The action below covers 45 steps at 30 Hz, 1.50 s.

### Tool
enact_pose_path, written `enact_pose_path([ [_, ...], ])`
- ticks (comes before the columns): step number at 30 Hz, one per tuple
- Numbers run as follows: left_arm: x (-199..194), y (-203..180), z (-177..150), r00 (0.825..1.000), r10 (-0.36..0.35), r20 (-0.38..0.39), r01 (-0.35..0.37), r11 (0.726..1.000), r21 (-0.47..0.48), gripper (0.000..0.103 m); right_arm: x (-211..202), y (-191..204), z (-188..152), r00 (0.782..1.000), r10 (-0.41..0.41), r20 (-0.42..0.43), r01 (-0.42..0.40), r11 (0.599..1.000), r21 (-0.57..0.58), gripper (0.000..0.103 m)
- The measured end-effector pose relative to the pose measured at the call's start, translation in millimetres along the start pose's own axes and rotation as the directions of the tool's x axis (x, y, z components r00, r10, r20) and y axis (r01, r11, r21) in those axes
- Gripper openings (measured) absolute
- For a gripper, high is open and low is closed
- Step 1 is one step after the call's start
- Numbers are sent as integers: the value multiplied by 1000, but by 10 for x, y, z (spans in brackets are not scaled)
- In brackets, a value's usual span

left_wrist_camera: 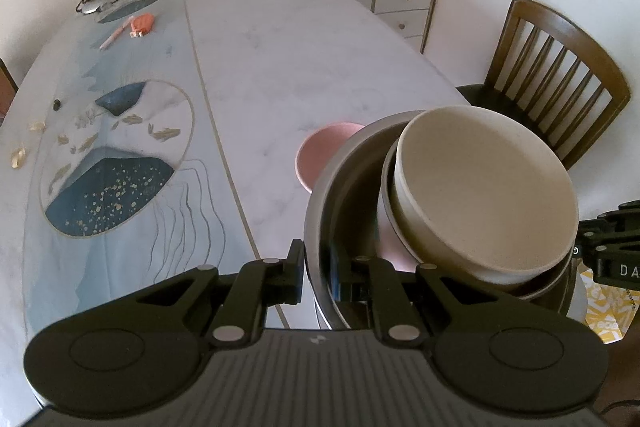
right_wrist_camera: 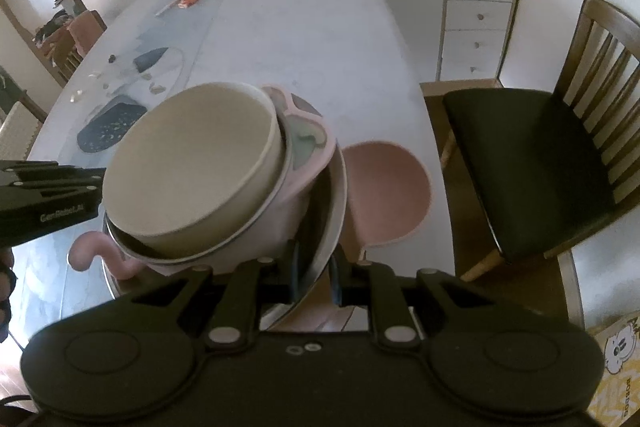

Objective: Organize plates and bowls

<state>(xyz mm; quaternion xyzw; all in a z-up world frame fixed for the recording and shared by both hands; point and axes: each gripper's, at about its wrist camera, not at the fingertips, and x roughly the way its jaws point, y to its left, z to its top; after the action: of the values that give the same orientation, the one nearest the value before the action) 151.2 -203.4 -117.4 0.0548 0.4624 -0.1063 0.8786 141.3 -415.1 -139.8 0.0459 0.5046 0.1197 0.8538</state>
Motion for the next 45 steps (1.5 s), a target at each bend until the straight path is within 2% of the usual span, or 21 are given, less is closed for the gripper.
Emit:
enact_pose_path([
  [11, -42, -62, -7, 999, 32, -1, -32, 999, -35, 12, -39, -78, 0, 999, 27, -29, -27, 1000, -6, 26],
  [15, -58, -75, -27, 998, 56, -7, -56, 997, -58, 12, -96, -115, -13, 999, 36, -25, -37, 999, -23, 36],
  [18, -105, -75, -47, 997, 72, -5, -72, 994, -79, 18, -124, -144, -33, 998, 49, -25, -50, 998, -25, 38],
  [20, -152, -67, -53, 997, 82, 5, -81, 992, -94, 27, -147, -161, -34, 998, 58, -27, -58, 998, -34, 39],
  [24, -279, -43, -71, 995, 94, 30, -89, 988, -123, 37, -240, -169, -28, 997, 80, -13, -81, 995, -58, 41],
  [26, -353, -30, -82, 994, 102, 49, -95, 986, -137, 51, -296, -154, -18, 997, 82, 1, -82, 994, -78, 42],
  [33, -612, 42, -117, 991, 87, 100, -73, 987, -141, 54, -585, -68, -17, 993, 90, 81, -83, 992, -90, 50],
  [35, -695, 80, -133, 990, 72, 118, -56, 989, -136, 55, -649, -9, -32, 990, 88, 109, -77, 992, -101, 58],
  [38, -841, 129, -167, 986, 71, 150, -54, 992, -113, 63, -752, 114, -91, 984, 77, 158, -59, 991, -120, 61],
  [42, -1072, 172, -228, 978, 54, 200, -37, 996, -87, 64, -874, 273, -167, 976, 81, 203, -58, 992, -115, 67],
  [45, -1243, 199, -287, 971, 38, 236, -22, 997, -70, 74, -987, 408, -236, 968, 80, 238, -51, 991, -125, 75],
])
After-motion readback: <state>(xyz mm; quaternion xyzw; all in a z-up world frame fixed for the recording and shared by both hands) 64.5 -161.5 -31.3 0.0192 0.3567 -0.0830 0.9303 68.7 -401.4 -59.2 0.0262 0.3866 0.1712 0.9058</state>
